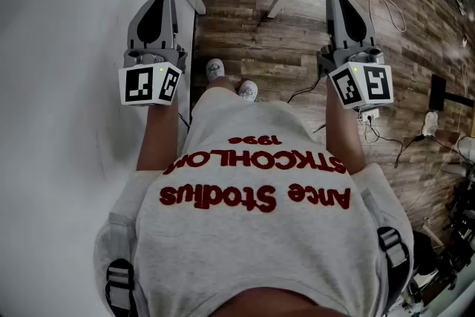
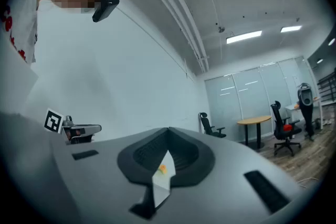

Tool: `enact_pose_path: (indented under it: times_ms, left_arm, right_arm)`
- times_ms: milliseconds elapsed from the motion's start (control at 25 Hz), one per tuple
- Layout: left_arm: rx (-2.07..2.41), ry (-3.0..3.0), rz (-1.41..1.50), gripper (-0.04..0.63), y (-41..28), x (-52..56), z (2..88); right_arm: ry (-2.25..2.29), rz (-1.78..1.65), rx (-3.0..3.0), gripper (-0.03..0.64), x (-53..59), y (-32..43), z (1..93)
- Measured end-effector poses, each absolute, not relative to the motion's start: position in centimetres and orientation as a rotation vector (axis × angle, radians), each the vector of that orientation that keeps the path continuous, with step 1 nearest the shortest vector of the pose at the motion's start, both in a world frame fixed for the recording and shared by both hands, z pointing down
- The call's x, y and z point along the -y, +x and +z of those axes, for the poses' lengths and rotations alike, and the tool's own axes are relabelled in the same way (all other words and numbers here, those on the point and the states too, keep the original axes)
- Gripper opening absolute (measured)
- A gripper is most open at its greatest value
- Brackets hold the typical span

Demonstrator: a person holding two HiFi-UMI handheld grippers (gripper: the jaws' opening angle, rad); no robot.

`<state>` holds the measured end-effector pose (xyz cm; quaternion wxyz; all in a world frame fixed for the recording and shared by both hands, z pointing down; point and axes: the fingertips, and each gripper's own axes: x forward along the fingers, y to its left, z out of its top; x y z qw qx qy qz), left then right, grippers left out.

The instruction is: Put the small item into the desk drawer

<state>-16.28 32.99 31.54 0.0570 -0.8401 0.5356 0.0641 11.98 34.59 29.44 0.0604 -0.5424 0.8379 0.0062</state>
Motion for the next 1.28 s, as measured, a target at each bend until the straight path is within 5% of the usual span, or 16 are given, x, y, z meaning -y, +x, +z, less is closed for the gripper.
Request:
enact_pose_path:
  times_ms: [640,1280]
  left_arm:
    - [-1.658,-2.540,0.182,0.006,-15.2,-30.0,30.5]
    - [-1.542,-2.639,0.217,0.007,-13.1,-10.6,26.9]
  right_arm:
    - [-1.568,0.019,-2.565,0.005,-32.2,12.0,28.0]
    - [-1.675,-0.017,-2.488,0.005,-16.3,12.9,24.0]
